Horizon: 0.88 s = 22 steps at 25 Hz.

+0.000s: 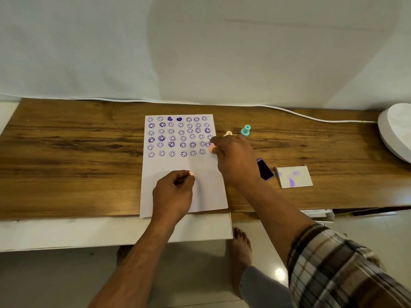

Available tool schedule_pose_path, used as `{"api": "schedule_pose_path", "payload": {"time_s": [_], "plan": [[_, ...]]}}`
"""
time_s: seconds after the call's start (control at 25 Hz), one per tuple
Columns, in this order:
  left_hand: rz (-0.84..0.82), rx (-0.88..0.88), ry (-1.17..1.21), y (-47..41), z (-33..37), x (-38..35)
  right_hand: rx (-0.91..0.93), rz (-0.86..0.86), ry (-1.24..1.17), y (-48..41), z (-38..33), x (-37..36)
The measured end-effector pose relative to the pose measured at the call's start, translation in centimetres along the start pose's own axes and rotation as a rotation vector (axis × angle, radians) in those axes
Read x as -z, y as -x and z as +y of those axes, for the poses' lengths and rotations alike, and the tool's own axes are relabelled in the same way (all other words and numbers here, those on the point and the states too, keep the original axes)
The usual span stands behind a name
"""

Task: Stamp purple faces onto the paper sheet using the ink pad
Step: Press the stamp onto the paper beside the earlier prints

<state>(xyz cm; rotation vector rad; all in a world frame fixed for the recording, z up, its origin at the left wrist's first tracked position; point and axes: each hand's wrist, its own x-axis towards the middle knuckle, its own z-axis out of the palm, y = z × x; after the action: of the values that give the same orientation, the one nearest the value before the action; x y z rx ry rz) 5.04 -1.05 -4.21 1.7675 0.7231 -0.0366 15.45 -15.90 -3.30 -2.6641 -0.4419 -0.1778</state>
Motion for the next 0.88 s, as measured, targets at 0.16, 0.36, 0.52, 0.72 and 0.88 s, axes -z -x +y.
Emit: {"api": "schedule_pose_path", "payload": {"time_s": [0.16,0.36,0.52,0.72,0.88], "plan": [[-0.006,0.058,0.057,-0.4,-0.1,0.0,0.036,-0.014,0.090,-0.9,0.6,-1.2],[-0.005,0.061,0.067,-0.4,0.0,0.0,0.032,-0.024,0.140,-0.8,0.5,-1.9],[0.002,0.051,0.045,-0.2,0.1,-0.2,0.039,-0.069,0.170,-1.0,0.2,-1.7],[0.005,0.034,0.030,-0.1,0.2,-0.1,-0.039,-0.084,0.158,-1.0,-0.4,-1.8],[0.011,0.021,0.026,-0.1,0.0,-0.2,-0.029,-0.081,0.175,-0.9,-1.0,-1.5]]}}
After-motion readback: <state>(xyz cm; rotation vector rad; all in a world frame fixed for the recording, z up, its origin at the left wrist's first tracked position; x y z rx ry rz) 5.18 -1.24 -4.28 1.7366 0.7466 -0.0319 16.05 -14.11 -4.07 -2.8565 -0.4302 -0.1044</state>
